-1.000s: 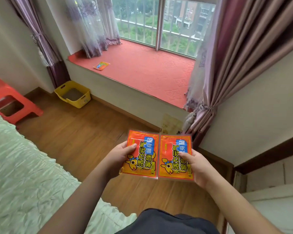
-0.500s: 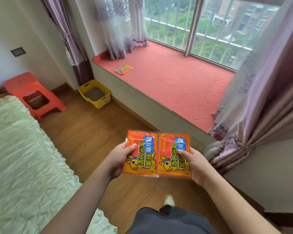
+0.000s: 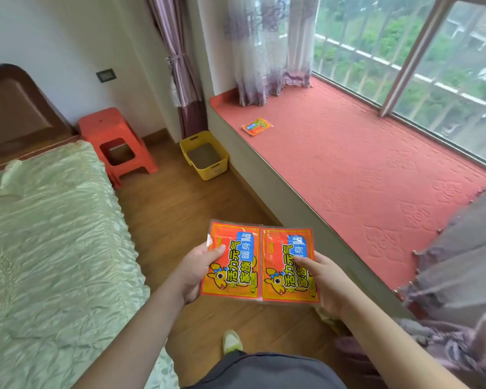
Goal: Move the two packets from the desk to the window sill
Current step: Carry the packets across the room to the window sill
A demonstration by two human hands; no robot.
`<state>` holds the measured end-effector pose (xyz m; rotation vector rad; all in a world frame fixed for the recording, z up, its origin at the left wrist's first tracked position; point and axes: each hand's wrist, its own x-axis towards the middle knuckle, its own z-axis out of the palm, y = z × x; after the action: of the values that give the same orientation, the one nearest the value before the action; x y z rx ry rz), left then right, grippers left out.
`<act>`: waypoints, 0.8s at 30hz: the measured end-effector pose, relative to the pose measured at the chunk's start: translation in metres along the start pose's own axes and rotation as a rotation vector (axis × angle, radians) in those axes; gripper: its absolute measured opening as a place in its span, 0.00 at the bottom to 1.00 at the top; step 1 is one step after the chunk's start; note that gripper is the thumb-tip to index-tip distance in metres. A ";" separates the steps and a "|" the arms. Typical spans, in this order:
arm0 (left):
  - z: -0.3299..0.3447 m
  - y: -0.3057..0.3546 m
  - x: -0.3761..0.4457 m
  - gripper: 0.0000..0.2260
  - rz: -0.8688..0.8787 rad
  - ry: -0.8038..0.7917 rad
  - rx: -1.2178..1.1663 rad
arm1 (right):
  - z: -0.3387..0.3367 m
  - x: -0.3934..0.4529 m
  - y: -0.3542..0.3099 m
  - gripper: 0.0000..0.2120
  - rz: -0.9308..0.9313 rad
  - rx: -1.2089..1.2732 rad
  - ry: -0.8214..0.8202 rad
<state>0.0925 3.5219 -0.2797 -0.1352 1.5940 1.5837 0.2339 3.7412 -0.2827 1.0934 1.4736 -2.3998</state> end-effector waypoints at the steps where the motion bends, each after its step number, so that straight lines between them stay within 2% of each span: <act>1: -0.005 0.003 0.005 0.12 -0.001 0.011 -0.012 | 0.004 0.008 -0.005 0.10 0.002 -0.015 -0.009; 16: -0.130 0.114 0.120 0.10 0.043 0.086 -0.079 | 0.138 0.164 -0.094 0.10 0.006 -0.102 -0.030; 24: -0.166 0.158 0.172 0.10 0.032 0.120 -0.070 | 0.176 0.223 -0.128 0.10 0.016 -0.125 -0.028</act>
<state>-0.1923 3.4909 -0.2944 -0.2478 1.6401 1.6838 -0.0766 3.7213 -0.2838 1.0364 1.5756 -2.2675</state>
